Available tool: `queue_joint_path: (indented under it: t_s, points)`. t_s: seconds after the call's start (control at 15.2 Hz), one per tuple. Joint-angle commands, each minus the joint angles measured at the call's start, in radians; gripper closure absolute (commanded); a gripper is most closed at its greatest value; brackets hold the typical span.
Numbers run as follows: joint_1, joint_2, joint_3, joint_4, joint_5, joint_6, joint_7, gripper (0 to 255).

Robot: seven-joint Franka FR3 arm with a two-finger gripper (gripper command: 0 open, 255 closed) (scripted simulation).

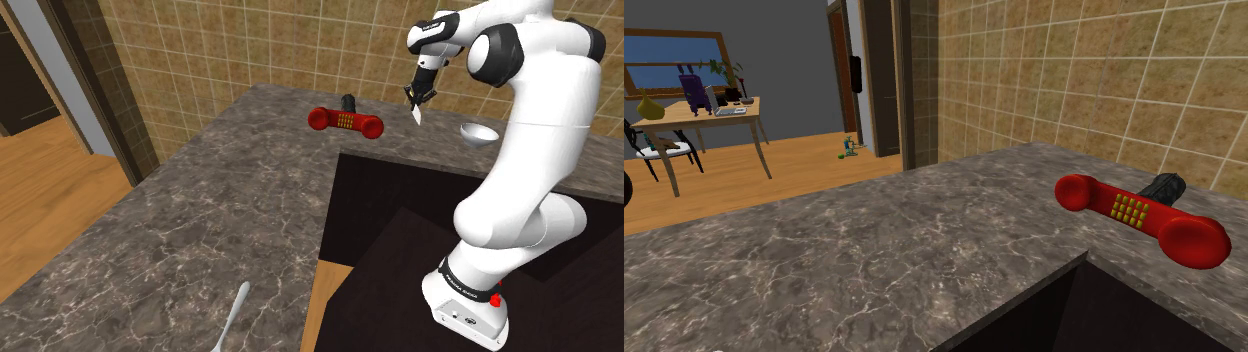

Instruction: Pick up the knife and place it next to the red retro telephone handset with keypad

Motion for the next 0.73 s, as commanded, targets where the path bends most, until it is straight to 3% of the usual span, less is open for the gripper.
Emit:
queue_joint_path:
  t_s: [0.0,0.66]
  points:
    - [0.0,0.005,0.001,-0.02,0.002,0.026,-0.002,255]
    - [-0.001,0.042,0.006,-0.103,0.013,0.144,-0.01,255]
